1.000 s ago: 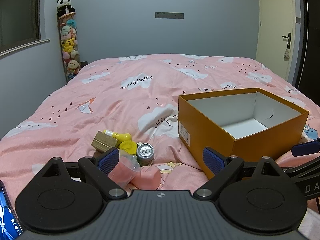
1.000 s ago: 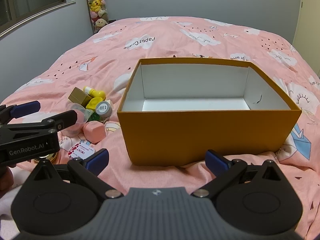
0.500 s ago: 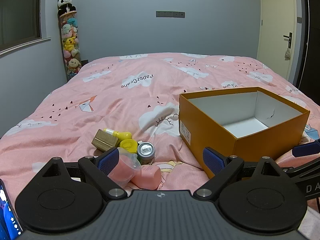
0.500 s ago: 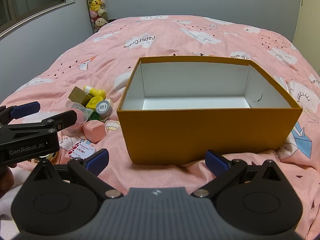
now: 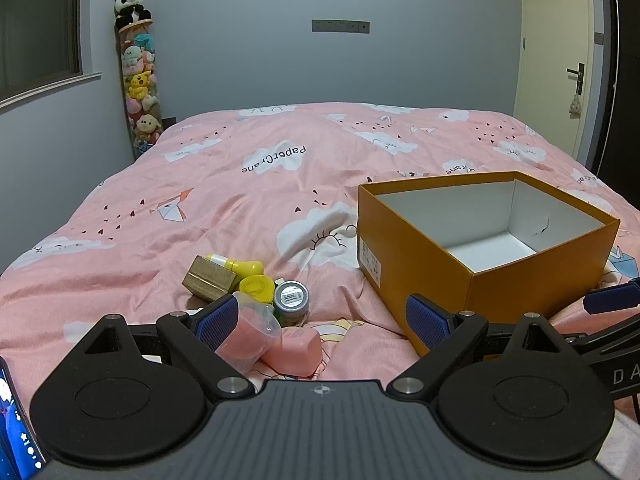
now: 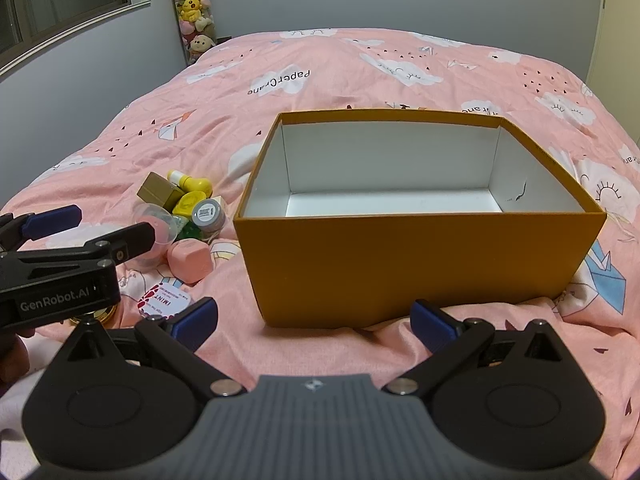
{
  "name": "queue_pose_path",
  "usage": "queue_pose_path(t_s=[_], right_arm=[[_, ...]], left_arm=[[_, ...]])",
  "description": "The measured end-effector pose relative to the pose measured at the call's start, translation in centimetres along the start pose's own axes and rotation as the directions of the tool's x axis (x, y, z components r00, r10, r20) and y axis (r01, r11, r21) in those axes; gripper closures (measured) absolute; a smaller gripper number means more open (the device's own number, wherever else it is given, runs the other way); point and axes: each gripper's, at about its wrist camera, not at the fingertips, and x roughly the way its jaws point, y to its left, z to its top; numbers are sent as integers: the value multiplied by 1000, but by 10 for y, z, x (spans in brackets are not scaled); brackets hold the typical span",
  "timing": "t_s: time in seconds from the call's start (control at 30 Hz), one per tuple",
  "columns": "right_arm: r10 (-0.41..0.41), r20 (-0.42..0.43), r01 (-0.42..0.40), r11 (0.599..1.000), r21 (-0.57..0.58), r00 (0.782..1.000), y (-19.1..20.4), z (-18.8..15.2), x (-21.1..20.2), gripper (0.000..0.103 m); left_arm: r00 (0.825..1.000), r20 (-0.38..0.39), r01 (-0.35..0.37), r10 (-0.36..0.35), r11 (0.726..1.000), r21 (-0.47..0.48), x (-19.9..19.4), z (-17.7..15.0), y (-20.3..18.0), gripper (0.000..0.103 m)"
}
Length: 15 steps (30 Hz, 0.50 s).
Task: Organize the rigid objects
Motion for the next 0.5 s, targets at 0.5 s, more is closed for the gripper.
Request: queue_pose_path(t_s=[0.5], right_arm=[[0,0,0,1000,2,1000,0,0,0,3]], left_arm=[[1000,-7,1,-1,1000,-3,2,-1,-1,0]])
